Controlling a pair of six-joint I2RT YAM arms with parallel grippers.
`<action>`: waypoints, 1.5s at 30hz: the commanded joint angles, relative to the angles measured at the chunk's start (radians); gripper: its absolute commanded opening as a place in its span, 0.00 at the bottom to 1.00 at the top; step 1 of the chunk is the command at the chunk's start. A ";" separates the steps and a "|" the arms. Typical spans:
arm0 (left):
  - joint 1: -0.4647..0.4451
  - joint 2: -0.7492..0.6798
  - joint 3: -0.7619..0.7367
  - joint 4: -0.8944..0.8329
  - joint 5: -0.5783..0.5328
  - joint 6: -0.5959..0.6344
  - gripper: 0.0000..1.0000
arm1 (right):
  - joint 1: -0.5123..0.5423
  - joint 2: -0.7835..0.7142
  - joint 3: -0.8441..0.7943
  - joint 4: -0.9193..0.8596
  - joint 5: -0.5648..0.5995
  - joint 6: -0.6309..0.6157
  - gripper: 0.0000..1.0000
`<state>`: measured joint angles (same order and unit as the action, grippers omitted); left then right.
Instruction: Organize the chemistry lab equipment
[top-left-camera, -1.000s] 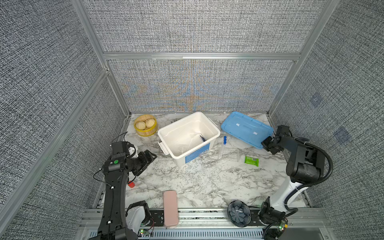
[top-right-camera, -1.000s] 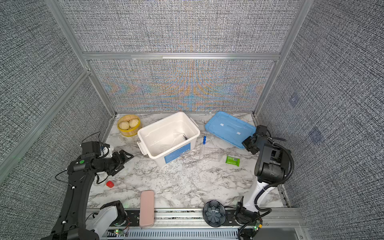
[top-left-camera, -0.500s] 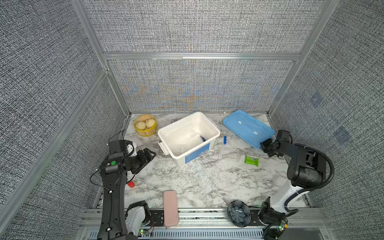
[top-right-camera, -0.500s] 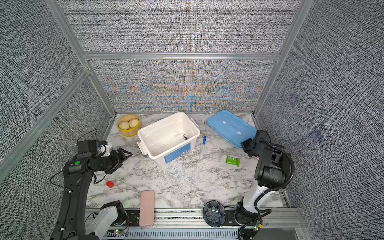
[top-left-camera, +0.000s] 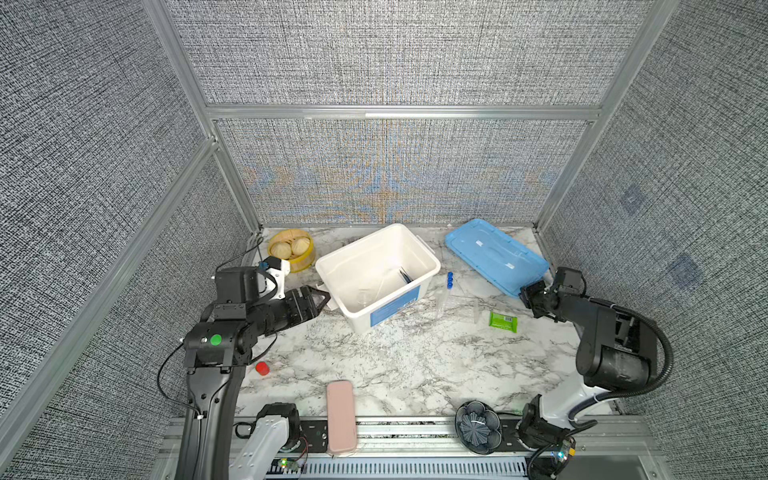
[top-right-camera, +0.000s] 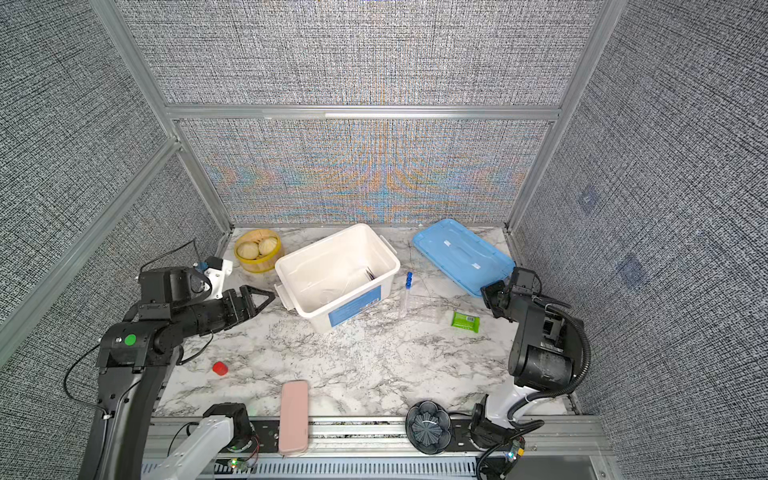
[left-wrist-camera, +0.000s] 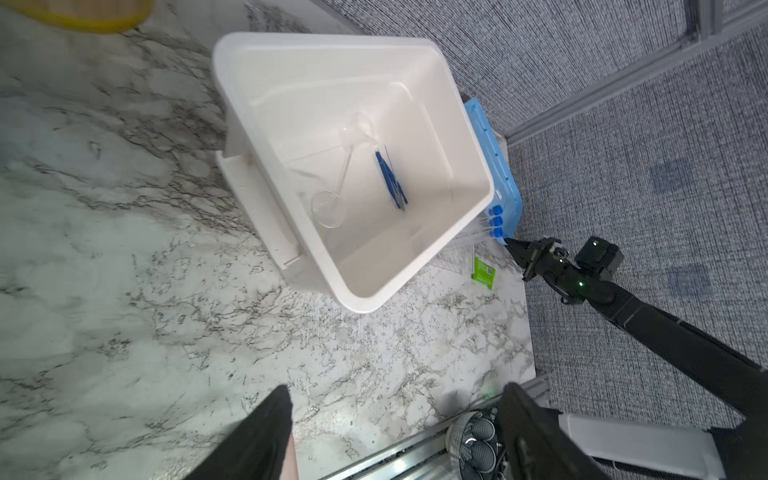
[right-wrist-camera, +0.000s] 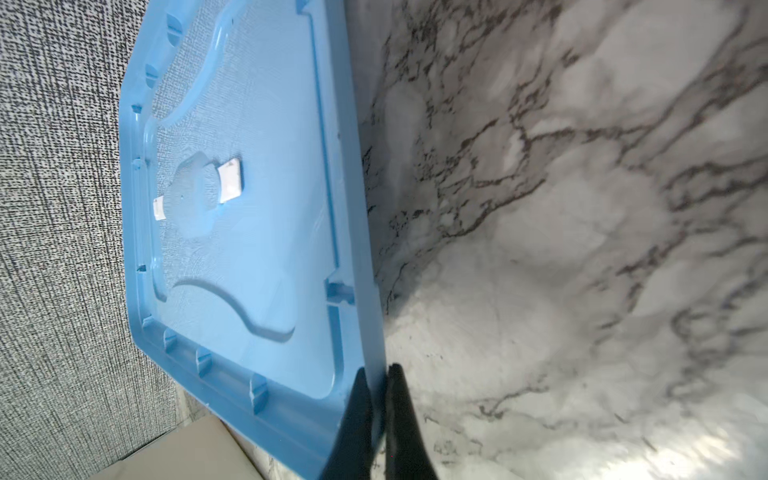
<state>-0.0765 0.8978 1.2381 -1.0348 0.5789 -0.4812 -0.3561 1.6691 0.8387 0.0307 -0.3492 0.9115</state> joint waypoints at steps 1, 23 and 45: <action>-0.127 0.052 0.040 0.071 -0.107 -0.066 0.79 | -0.003 -0.004 -0.017 0.103 -0.032 0.055 0.00; -0.958 0.981 0.872 0.137 -0.475 -0.104 0.79 | -0.056 -0.077 -0.162 0.288 -0.146 0.229 0.00; -0.922 1.156 1.030 0.172 -0.659 -0.123 0.84 | -0.022 -0.382 -0.244 0.292 -0.275 0.280 0.00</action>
<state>-1.0126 2.0754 2.2845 -0.8845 -0.0330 -0.6060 -0.3946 1.3205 0.5755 0.3237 -0.5789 1.2266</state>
